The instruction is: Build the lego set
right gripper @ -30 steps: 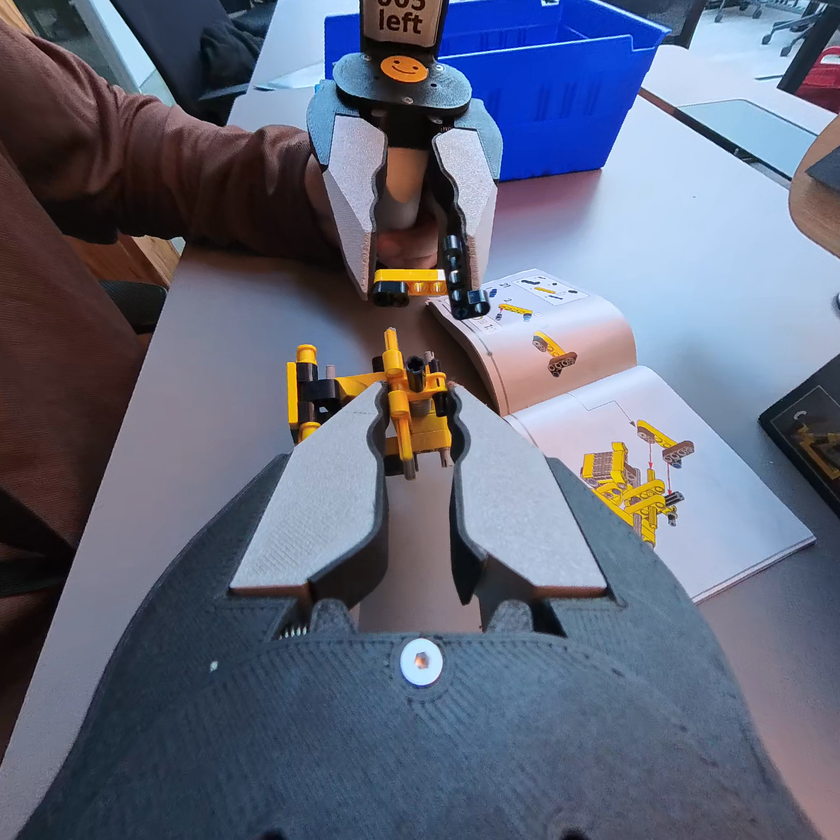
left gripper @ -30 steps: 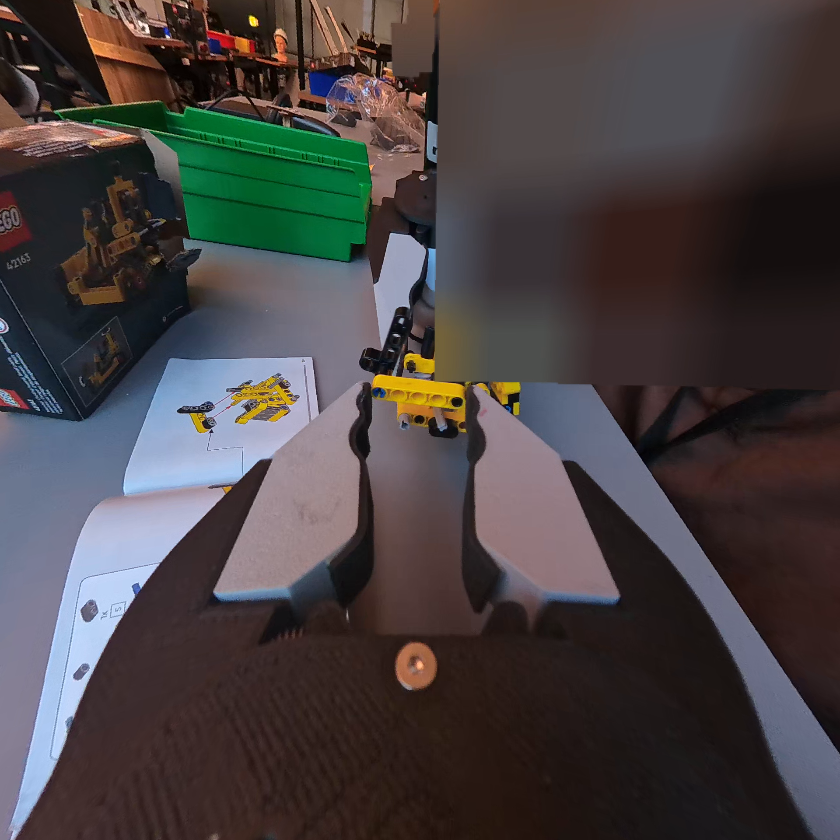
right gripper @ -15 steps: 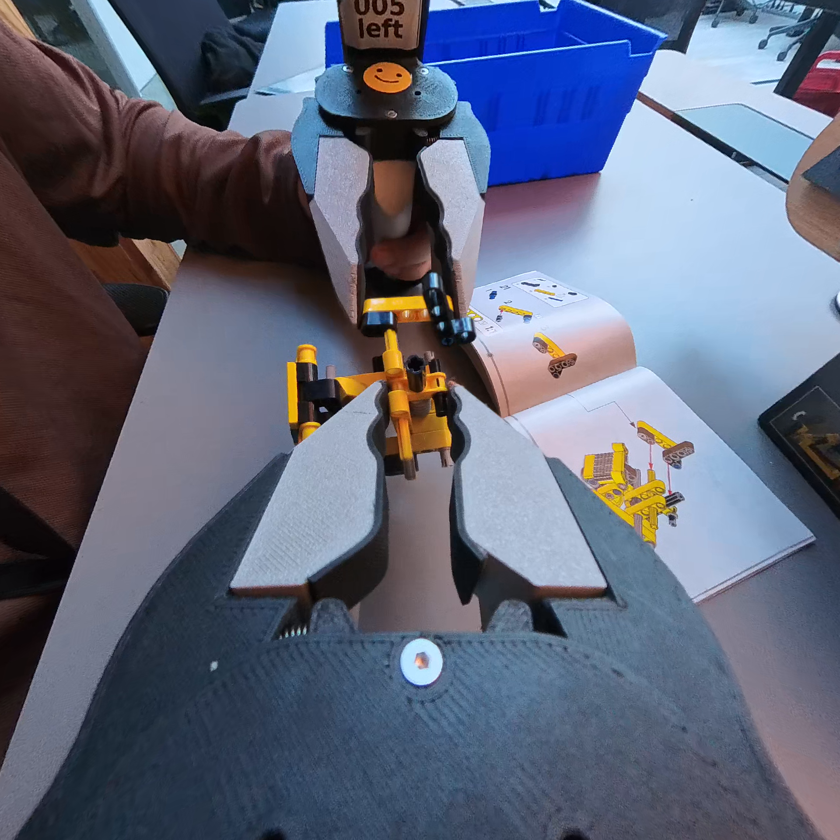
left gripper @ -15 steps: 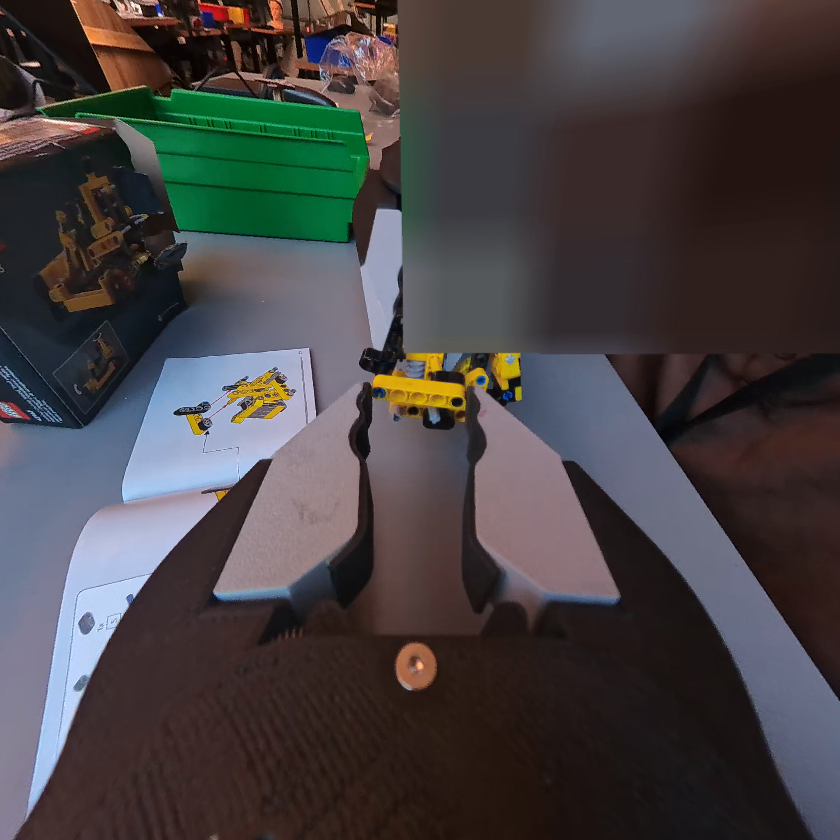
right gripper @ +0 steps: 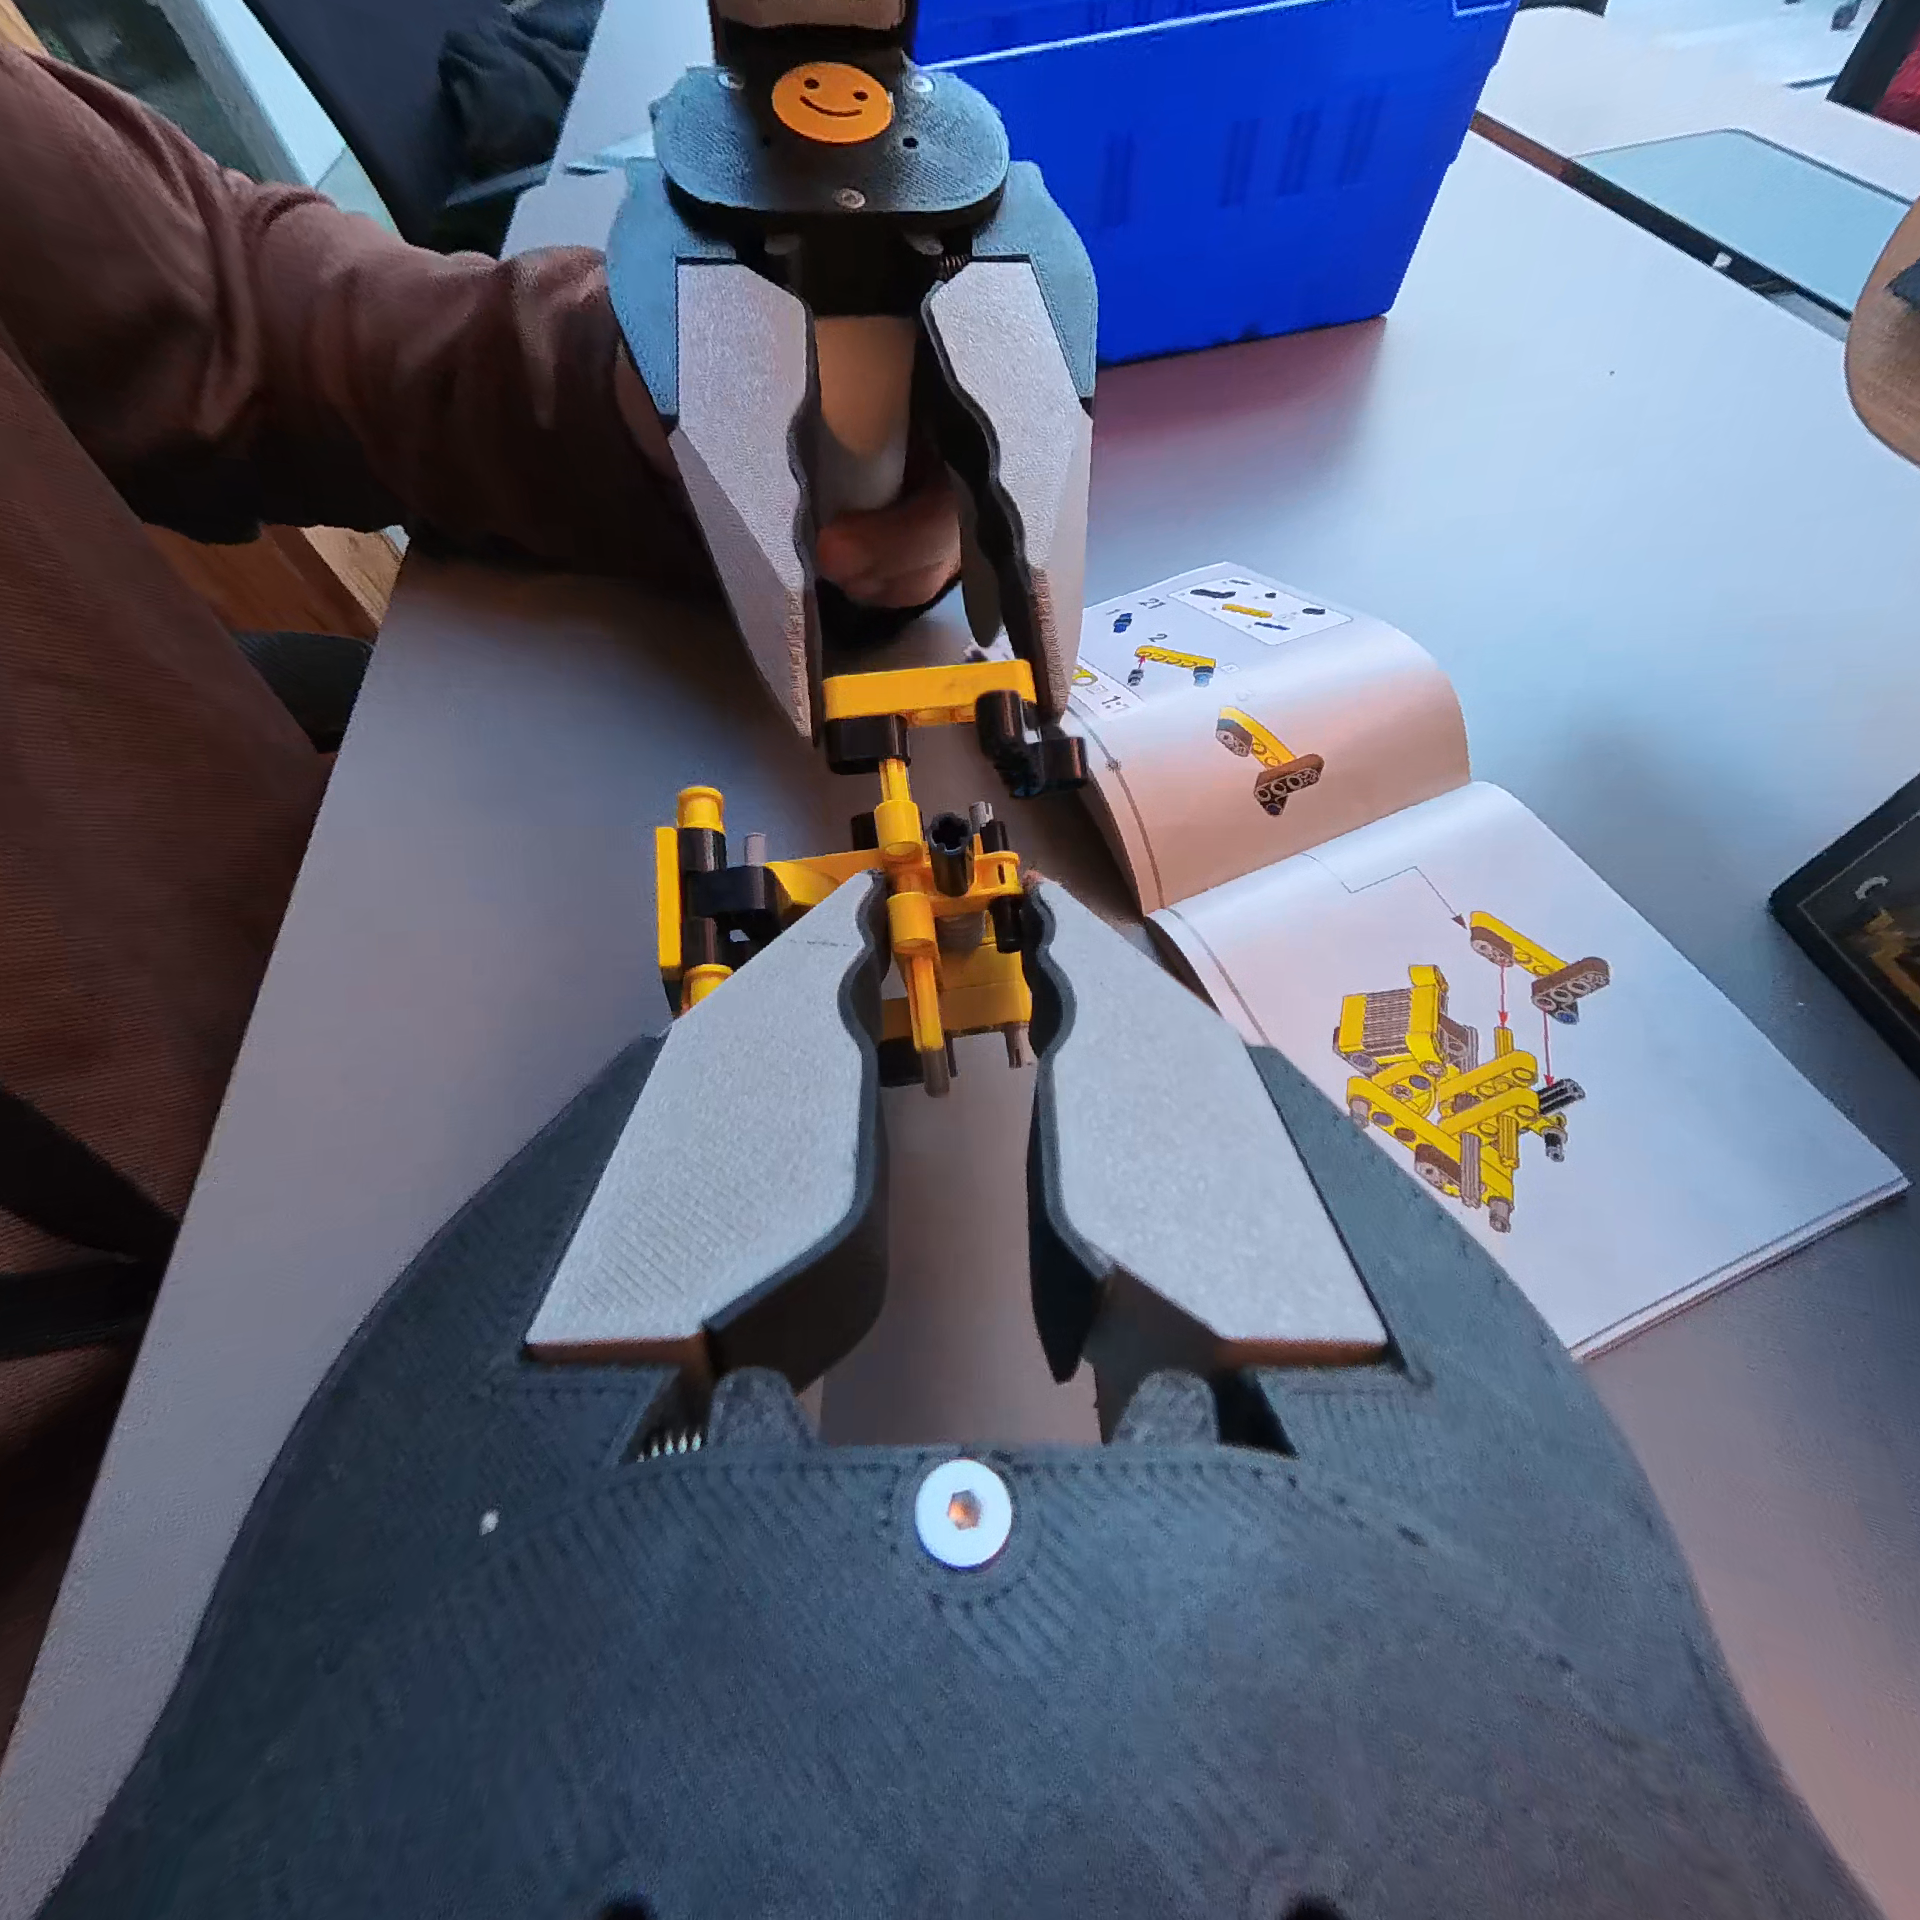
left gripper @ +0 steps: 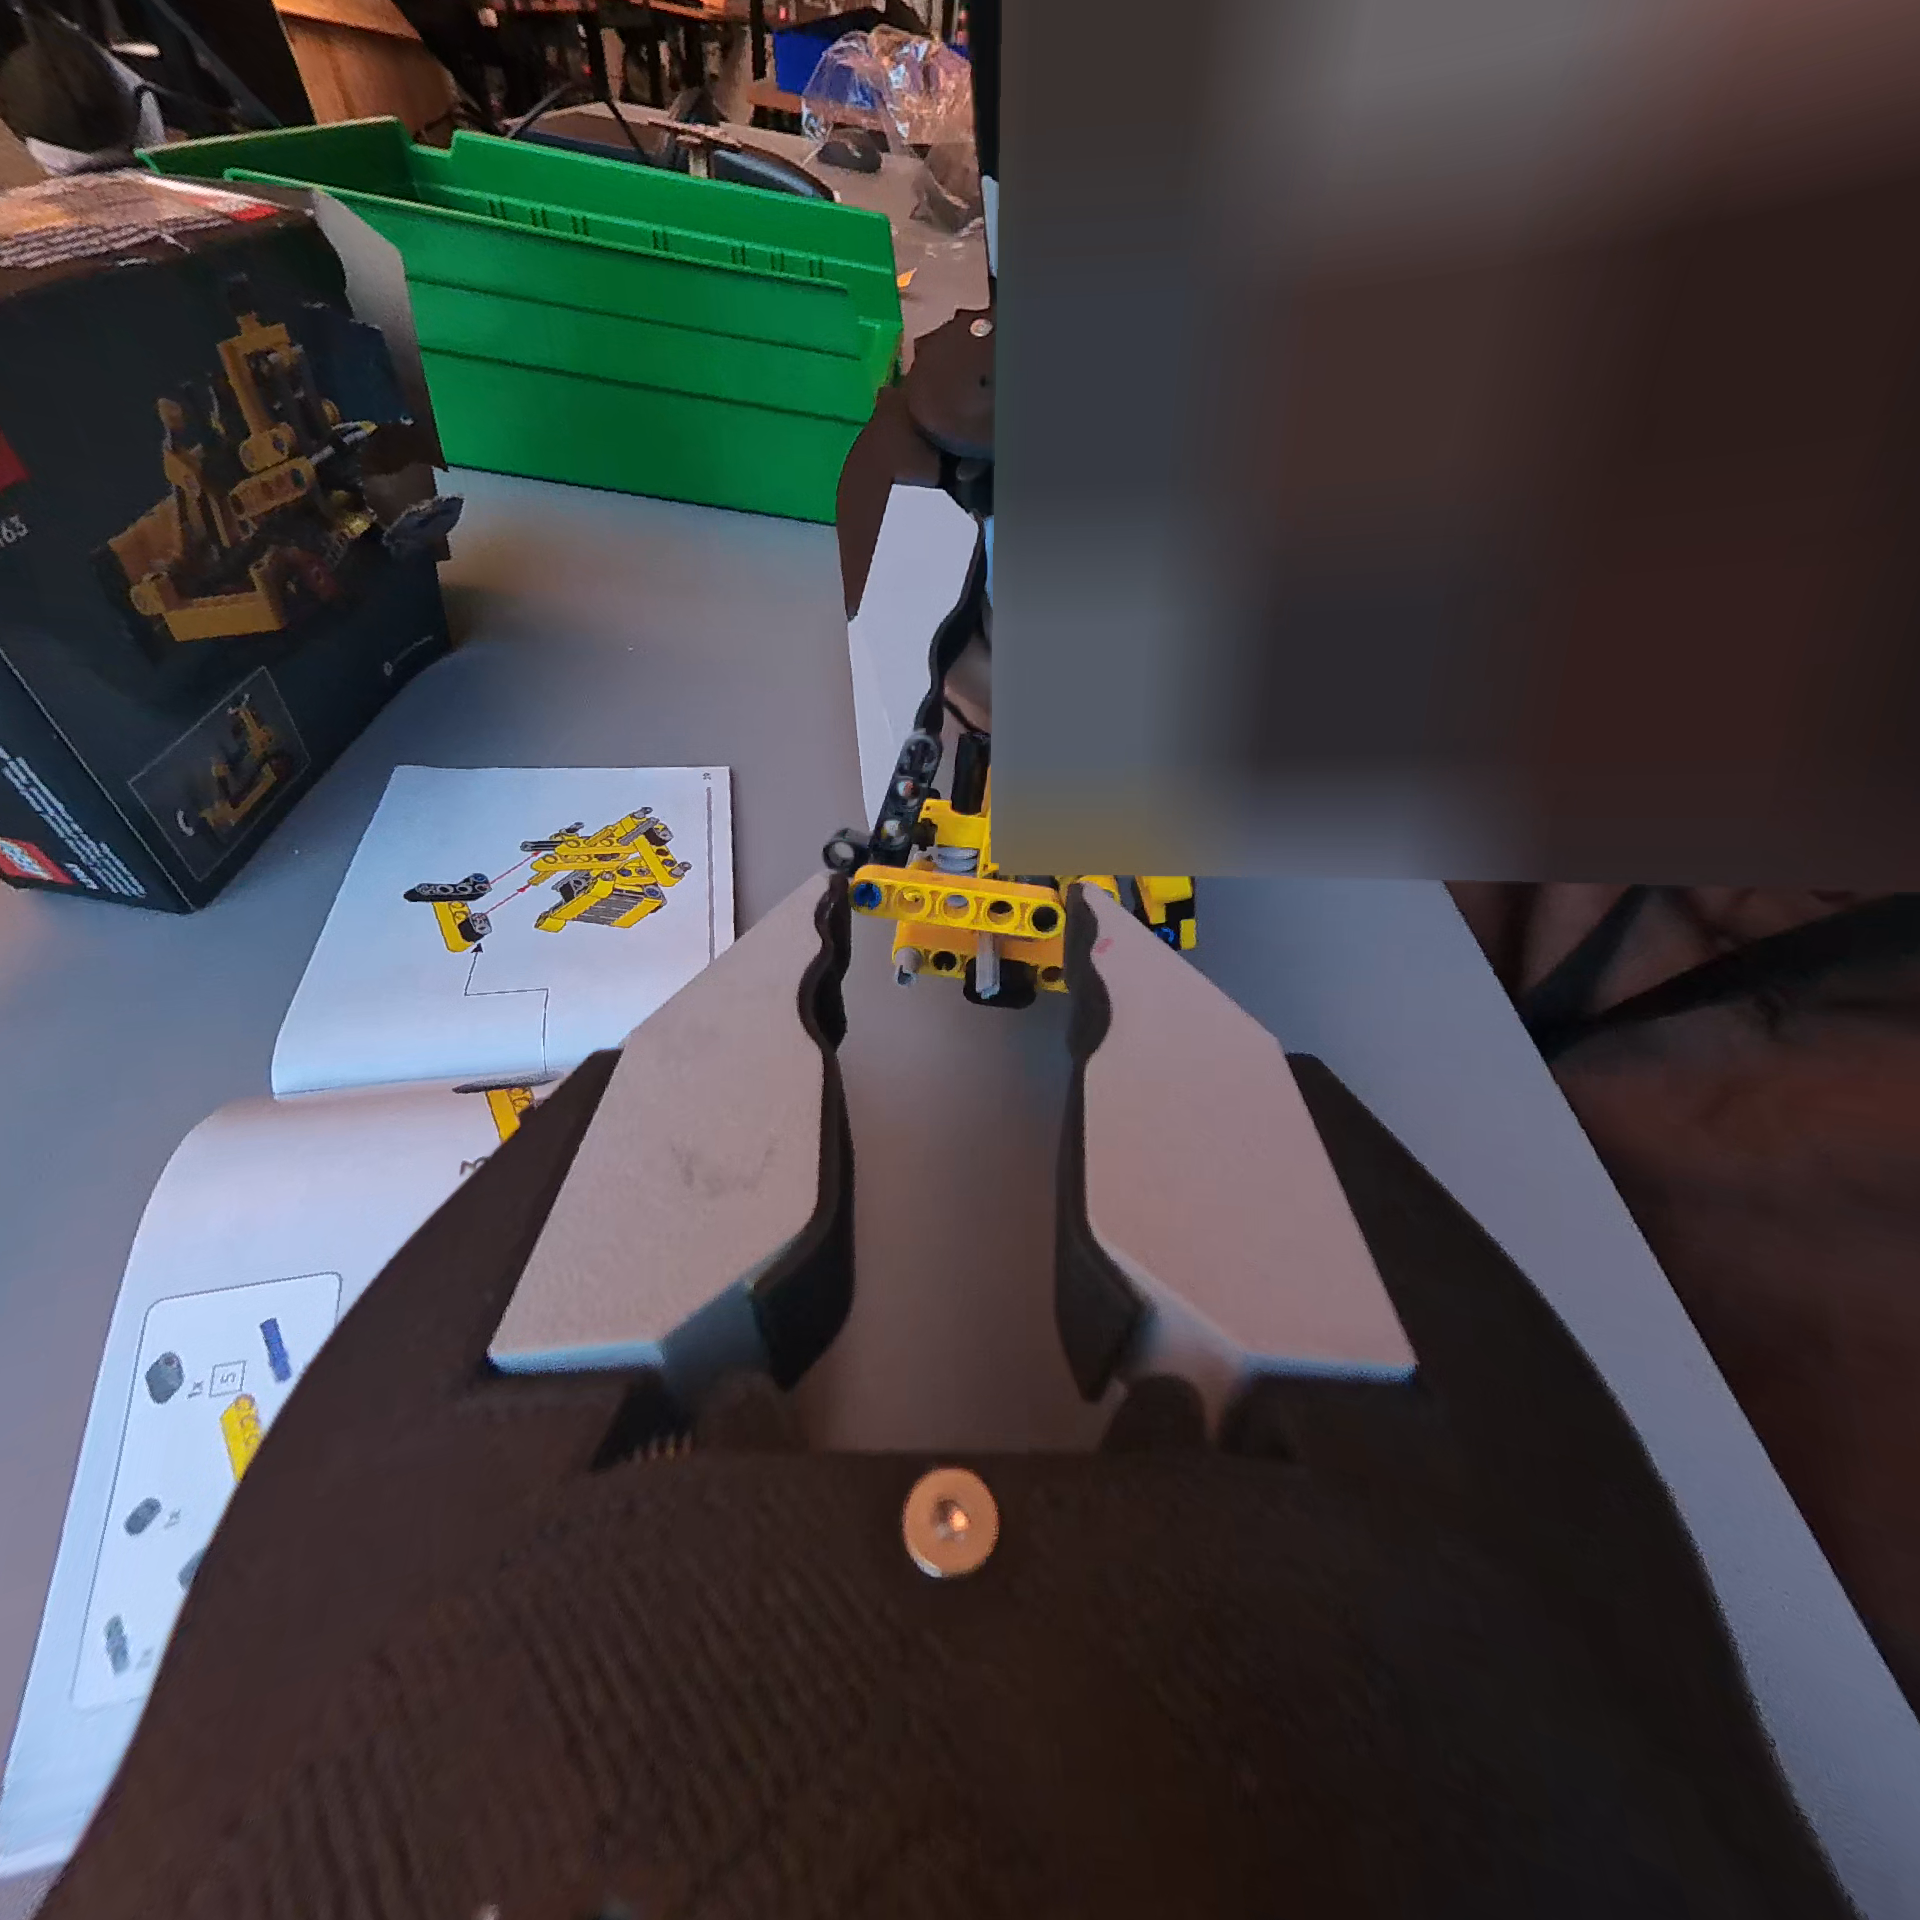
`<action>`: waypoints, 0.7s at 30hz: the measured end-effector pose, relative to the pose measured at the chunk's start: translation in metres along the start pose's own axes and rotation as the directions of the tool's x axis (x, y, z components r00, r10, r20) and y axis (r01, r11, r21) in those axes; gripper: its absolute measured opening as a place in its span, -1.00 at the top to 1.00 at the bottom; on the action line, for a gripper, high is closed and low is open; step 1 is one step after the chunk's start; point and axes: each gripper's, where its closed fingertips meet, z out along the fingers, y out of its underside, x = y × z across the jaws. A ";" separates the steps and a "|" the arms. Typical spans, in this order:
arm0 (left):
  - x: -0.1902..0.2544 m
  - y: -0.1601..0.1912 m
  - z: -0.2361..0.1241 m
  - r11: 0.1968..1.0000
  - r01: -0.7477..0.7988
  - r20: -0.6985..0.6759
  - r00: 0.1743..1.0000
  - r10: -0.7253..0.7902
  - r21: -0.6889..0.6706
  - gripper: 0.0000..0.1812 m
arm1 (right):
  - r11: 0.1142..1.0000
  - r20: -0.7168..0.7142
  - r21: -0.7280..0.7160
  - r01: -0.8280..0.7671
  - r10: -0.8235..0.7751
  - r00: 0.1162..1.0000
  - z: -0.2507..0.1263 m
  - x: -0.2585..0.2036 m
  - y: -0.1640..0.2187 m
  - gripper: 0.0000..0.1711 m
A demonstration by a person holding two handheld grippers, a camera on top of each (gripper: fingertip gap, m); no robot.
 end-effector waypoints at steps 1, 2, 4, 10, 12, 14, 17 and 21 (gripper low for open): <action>-0.001 0.001 0.001 1.000 -0.004 0.011 1.000 0.004 -0.009 0.57 | 1.000 -0.003 -0.005 0.002 -0.002 1.000 0.000 0.000 0.001 0.75; -0.001 0.003 0.001 1.000 -0.007 0.017 1.000 0.007 -0.020 0.57 | 1.000 -0.002 -0.012 0.002 -0.002 1.000 0.001 0.001 0.002 0.75; -0.001 0.007 0.002 0.999 0.000 0.018 1.000 0.001 -0.052 0.57 | 0.999 0.009 -0.036 -0.011 0.011 1.000 0.002 0.001 0.007 0.75; -0.003 0.016 0.008 0.993 -0.001 0.059 0.998 0.008 -0.117 0.57 | 0.992 0.028 -0.124 -0.038 0.042 0.999 0.007 0.001 0.020 0.75; 0.000 0.017 0.012 0.992 0.016 0.069 0.998 -0.007 -0.123 0.57 | 0.989 0.037 -0.146 -0.025 0.030 0.999 0.008 -0.002 0.023 0.75; 0.000 0.018 0.013 0.991 0.021 0.071 0.997 -0.011 -0.130 0.57 | 0.989 0.037 -0.150 -0.019 0.025 0.999 0.008 -0.002 0.024 0.76; -0.002 0.013 0.009 0.995 0.060 0.056 0.997 -0.055 -0.085 0.57 | 0.994 0.046 -0.105 -0.043 0.048 0.998 0.005 -0.001 0.018 0.75; -0.011 0.001 0.000 0.992 0.128 0.063 0.990 -0.129 0.013 0.57 | 0.993 0.053 -0.041 -0.106 0.109 0.993 -0.002 0.007 0.010 0.75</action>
